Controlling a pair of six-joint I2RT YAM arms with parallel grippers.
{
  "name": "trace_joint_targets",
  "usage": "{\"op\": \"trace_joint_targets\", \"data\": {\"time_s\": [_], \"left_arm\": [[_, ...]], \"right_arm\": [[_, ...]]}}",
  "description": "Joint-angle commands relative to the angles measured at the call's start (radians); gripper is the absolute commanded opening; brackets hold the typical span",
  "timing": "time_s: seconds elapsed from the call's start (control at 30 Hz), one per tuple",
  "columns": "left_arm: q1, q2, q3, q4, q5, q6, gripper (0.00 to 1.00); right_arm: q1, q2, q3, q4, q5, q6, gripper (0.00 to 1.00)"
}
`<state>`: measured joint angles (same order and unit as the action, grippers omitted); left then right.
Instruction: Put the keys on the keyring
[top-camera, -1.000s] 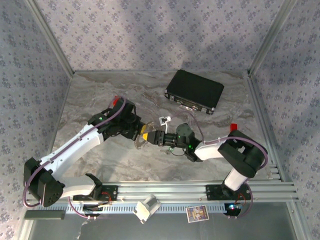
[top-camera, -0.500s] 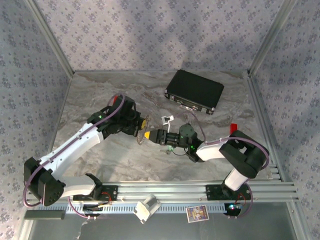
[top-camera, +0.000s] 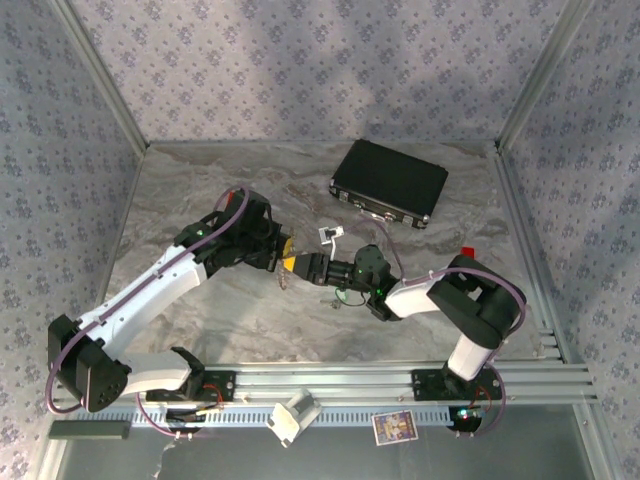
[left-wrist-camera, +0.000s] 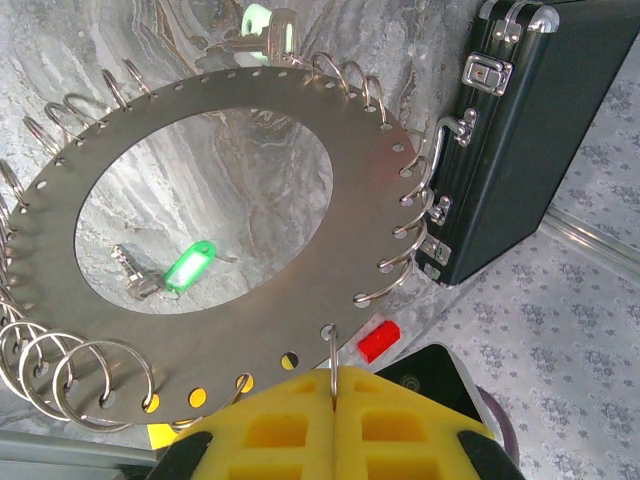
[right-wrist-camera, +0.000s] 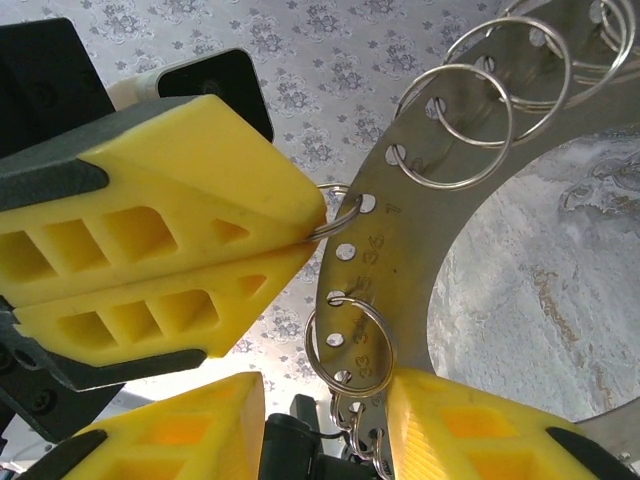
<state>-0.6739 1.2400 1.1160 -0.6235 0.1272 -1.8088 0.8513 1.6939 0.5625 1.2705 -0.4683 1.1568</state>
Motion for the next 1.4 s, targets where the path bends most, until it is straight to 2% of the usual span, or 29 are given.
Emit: {"op": "trace_joint_targets", "data": {"time_s": [0.0, 0.57, 1.03, 1.37], "left_arm": [[0.005, 0.001, 0.046, 0.032, 0.011, -0.039, 0.00], [0.005, -0.007, 0.042, 0.030, 0.002, -0.034, 0.00], [0.005, -0.005, 0.051, 0.030, -0.003, -0.029, 0.00], [0.005, -0.002, 0.051, 0.029, -0.006, -0.030, 0.00]], "right_arm": [[-0.003, 0.016, 0.030, 0.057, 0.011, 0.025, 0.35], [-0.025, 0.052, 0.042, 0.114, 0.020, 0.078, 0.21], [-0.013, 0.087, 0.069, 0.125, 0.007, 0.087, 0.23], [-0.006, 0.098, 0.087, 0.124, 0.008, 0.086, 0.18]]}}
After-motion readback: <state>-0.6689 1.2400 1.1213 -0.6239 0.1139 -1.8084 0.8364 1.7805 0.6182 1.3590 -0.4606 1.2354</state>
